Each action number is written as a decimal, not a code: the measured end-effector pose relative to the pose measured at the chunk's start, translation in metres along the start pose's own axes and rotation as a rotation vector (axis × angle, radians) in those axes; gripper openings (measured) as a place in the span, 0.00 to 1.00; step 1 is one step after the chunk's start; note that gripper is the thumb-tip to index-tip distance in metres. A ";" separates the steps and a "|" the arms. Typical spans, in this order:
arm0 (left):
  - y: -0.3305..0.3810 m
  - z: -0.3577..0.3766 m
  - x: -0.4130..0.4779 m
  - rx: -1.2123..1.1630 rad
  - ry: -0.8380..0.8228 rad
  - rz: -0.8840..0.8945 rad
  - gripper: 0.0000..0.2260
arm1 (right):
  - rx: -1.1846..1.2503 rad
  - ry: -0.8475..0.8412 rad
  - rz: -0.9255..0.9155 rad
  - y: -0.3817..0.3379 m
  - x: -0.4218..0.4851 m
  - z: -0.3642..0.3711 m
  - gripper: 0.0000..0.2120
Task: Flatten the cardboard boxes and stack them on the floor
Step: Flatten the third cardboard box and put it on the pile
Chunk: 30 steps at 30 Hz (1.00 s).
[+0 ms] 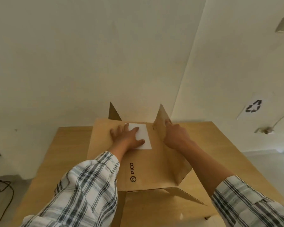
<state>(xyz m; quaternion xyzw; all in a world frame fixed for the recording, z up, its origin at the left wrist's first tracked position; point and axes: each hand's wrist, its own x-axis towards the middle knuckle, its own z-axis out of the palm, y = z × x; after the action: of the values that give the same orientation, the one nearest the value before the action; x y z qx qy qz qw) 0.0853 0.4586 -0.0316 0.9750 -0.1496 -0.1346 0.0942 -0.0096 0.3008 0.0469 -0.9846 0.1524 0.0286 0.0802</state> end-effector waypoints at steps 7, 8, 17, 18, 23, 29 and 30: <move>0.009 0.060 -0.017 0.045 -0.092 0.004 0.37 | 0.052 -0.044 0.019 0.029 -0.020 0.049 0.34; 0.006 0.071 -0.018 0.042 -0.120 0.007 0.37 | 0.063 -0.050 0.019 0.032 -0.023 0.060 0.35; -0.041 0.193 -0.033 -0.054 -0.408 0.003 0.42 | 0.109 -0.081 0.120 0.043 -0.043 0.194 0.37; -0.045 0.202 -0.035 -0.048 -0.418 0.009 0.43 | 0.068 -0.074 0.124 0.043 -0.041 0.204 0.37; -0.051 0.216 -0.028 0.020 -0.366 0.027 0.47 | -0.291 -0.081 0.113 0.051 -0.023 0.244 0.40; -0.057 0.217 -0.004 0.020 -0.214 -0.007 0.49 | -0.290 -0.104 -0.072 0.047 0.002 0.283 0.31; -0.057 0.217 0.001 0.026 -0.183 -0.010 0.49 | -0.256 -0.135 -0.096 0.041 0.009 0.288 0.30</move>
<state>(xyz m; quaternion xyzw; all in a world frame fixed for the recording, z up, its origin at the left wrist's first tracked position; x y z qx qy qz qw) 0.0383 0.4805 -0.2498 0.9605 -0.1544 -0.2217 0.0669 -0.0233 0.3075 -0.2442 -0.9888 0.0946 0.1100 -0.0345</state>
